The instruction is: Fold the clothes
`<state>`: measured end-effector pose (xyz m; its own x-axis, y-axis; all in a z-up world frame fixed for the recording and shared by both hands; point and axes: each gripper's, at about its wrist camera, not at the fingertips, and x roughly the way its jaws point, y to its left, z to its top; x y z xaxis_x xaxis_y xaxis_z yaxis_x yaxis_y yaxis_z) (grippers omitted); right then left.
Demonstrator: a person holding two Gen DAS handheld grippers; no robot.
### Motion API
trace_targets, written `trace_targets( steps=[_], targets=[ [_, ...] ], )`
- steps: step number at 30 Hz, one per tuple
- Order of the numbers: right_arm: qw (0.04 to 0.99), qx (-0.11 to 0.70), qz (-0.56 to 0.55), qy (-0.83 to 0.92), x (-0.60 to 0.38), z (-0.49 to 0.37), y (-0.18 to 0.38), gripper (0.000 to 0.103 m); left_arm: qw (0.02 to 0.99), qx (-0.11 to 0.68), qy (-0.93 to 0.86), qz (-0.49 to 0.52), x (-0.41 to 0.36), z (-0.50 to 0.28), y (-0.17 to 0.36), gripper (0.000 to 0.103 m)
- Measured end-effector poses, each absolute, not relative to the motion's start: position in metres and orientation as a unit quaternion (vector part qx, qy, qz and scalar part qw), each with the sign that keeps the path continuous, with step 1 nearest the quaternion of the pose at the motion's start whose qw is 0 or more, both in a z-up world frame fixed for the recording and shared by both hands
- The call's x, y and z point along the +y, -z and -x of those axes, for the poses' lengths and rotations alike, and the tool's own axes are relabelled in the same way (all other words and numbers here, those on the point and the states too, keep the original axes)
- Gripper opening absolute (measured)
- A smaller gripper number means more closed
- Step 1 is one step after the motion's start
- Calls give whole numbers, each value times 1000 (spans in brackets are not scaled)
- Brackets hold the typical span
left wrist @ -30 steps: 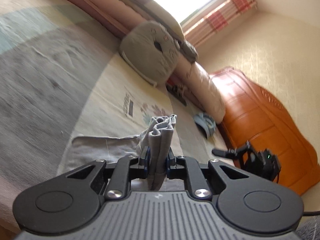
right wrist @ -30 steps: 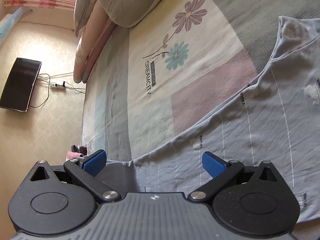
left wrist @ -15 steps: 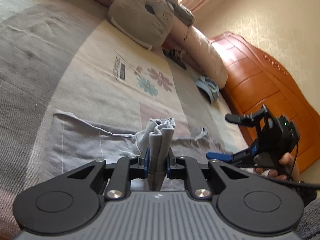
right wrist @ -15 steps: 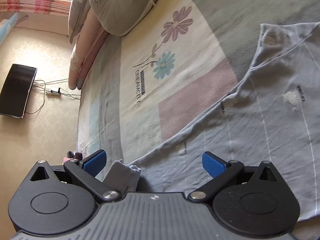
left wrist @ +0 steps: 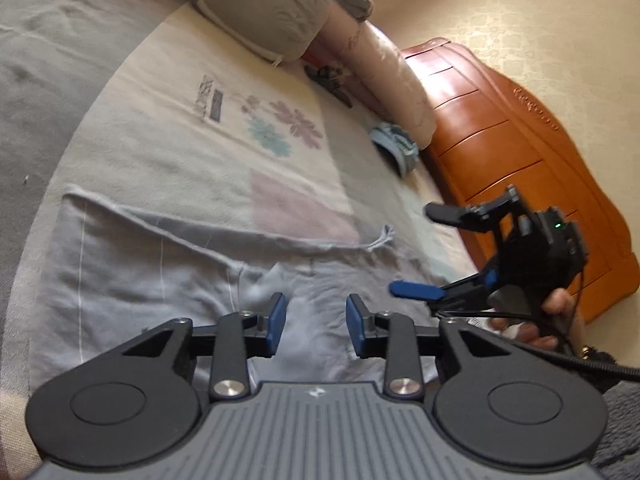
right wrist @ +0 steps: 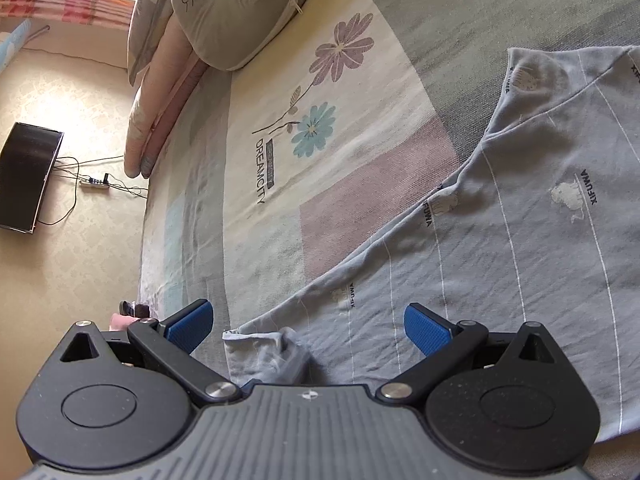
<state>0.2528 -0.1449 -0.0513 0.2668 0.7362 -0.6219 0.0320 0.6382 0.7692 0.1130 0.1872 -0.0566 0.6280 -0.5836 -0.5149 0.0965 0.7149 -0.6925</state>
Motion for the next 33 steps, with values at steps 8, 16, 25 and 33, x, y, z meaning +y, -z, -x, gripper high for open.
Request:
trace_targets(
  steps=[8, 16, 25, 33],
  targets=[
    [719, 544, -334, -274, -137, -259, 47, 103, 862, 379, 143, 304, 232, -107, 53, 47],
    [653, 563, -319, -395, -99, -270, 52, 103, 841, 408, 93, 343, 265, -120, 84, 49],
    [574, 601, -267, -488, -32, -256, 70, 103, 847, 408, 86, 329, 269, -138, 86, 54],
    [572, 624, -258, -465, -37, -245, 97, 103, 856, 402, 98, 309, 263, -130, 65, 58]
  ],
)
